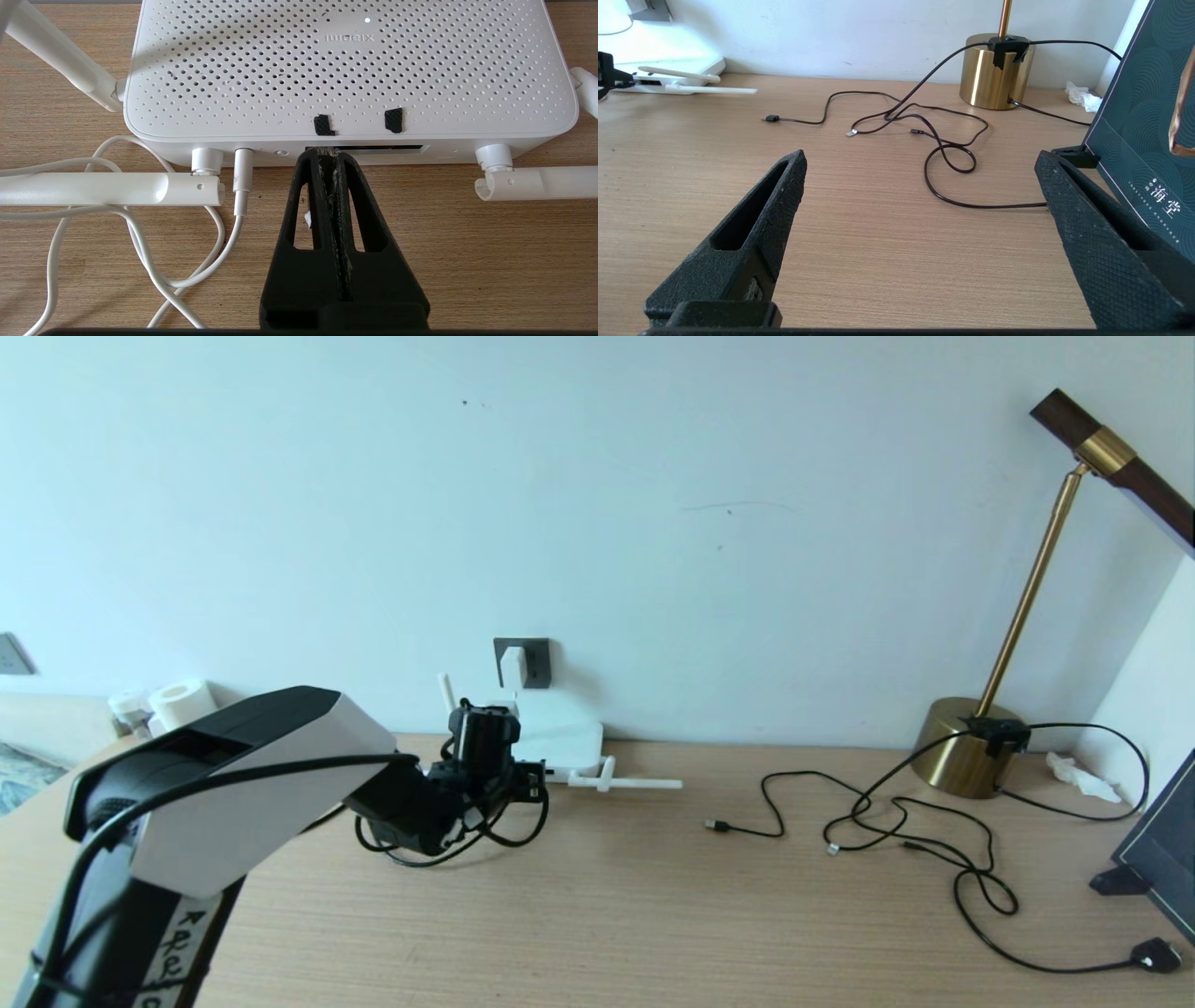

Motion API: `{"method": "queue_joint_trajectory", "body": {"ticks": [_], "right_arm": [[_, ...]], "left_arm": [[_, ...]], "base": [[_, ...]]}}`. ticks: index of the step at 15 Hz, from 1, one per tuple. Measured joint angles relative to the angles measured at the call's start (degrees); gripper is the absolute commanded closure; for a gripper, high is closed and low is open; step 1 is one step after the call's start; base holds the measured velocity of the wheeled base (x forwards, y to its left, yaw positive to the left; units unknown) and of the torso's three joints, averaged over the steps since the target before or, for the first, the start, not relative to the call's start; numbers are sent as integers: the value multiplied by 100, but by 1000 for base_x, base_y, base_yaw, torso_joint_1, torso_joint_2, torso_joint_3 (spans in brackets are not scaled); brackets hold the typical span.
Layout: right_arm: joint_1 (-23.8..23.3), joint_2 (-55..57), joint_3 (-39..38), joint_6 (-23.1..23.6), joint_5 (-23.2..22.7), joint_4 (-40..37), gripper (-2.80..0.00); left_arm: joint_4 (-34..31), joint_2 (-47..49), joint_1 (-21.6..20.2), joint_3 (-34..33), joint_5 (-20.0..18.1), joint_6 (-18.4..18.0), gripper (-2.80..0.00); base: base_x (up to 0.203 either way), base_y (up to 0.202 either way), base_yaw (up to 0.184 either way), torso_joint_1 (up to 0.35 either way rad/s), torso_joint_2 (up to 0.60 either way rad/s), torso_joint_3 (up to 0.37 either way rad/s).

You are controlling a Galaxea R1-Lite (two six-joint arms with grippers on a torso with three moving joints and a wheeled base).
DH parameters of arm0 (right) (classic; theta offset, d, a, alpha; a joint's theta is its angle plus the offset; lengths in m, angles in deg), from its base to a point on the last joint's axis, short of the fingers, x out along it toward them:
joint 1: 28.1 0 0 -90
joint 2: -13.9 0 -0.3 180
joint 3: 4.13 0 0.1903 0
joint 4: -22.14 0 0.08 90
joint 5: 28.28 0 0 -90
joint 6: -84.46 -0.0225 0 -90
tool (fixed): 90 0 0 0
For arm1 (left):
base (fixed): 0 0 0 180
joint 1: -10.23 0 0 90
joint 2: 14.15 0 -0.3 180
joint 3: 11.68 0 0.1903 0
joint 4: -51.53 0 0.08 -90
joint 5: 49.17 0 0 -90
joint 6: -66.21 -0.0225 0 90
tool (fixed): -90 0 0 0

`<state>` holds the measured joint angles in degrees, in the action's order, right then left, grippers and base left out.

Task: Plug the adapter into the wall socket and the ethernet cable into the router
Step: Hand it to the other hand

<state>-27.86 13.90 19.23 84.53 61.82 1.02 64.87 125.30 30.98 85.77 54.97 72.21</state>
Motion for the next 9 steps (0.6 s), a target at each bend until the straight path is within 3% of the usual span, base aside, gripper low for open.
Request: {"method": "queue_joint_trajectory", "body": {"ticks": [9], "right_arm": [[0,0,0,2,-2,4,-280]], "left_arm": [[2,-22,-2,-21,-3,1,0]], "base": [[0,0,0,0,0,0]]}}
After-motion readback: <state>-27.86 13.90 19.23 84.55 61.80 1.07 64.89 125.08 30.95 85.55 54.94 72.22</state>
